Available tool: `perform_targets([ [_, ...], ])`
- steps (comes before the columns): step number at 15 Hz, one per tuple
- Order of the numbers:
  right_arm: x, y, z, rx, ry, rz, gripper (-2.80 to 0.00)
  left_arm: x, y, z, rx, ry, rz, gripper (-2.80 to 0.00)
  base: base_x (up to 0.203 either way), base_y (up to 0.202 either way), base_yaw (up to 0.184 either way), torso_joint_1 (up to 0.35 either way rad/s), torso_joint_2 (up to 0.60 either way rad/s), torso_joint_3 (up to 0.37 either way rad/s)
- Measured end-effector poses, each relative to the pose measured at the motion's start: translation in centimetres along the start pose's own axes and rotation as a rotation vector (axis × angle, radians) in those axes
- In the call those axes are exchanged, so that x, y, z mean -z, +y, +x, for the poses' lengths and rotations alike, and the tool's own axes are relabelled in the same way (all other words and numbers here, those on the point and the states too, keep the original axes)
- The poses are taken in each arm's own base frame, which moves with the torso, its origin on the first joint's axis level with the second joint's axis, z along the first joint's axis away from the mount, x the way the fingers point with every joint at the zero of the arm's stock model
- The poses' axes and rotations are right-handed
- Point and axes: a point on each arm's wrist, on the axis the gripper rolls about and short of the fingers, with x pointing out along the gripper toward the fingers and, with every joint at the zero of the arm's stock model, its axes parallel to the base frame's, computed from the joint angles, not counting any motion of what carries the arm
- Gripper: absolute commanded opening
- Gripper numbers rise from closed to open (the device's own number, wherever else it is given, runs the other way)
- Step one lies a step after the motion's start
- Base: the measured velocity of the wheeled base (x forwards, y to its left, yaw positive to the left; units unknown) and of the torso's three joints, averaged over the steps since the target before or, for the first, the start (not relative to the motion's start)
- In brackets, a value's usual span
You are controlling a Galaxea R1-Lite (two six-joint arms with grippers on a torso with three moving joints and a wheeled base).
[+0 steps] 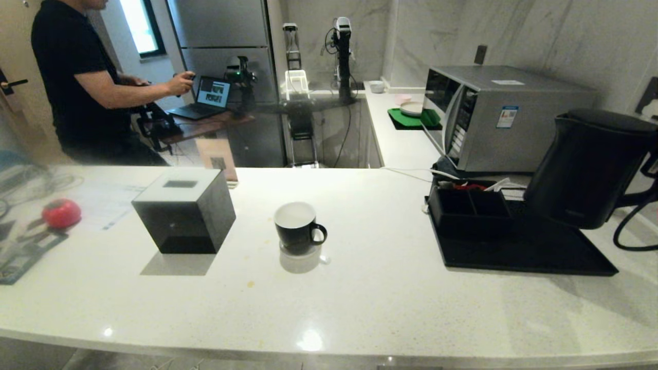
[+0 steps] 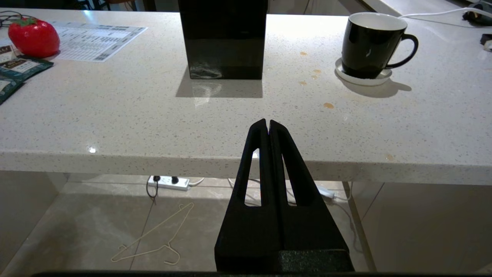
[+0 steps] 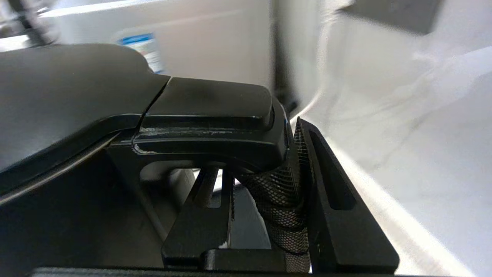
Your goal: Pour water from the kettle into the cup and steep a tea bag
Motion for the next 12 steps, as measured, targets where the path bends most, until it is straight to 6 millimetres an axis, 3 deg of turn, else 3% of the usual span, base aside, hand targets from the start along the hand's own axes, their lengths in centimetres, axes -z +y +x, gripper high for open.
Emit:
perform_targets([
  [5,-2.3,1.9,-3.4,-0.072,-0.003,0.022,-2.80,0.0,0.0,0.0,0.000,0.000,0.000,-2.80,0.000,0.000,0.000,0.000,0.00,0.000],
  [12,-3.1,3.0,-8.1,-0.142,0.040,0.026,-2.80,0.0,0.0,0.0,0.000,0.000,0.000,-2.80,0.000,0.000,0.000,0.000,0.00,0.000],
])
